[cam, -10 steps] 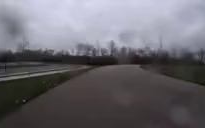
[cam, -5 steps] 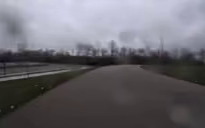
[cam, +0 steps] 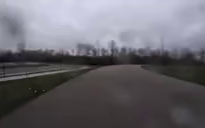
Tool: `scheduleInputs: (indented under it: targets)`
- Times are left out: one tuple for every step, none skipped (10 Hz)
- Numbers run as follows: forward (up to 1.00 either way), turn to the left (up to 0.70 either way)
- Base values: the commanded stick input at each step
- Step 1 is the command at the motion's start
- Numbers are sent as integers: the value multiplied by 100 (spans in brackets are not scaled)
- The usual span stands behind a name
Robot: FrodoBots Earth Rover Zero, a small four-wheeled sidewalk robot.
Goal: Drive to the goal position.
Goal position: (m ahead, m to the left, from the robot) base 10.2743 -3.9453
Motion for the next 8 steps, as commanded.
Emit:
scheduleInputs:
  targets:
    - [70, 0]
    - [70, 0]
    - [70, 0]
    - [70, 0]
    - [70, 0]
    - [70, 0]
    - [70, 0]
    - [70, 0]
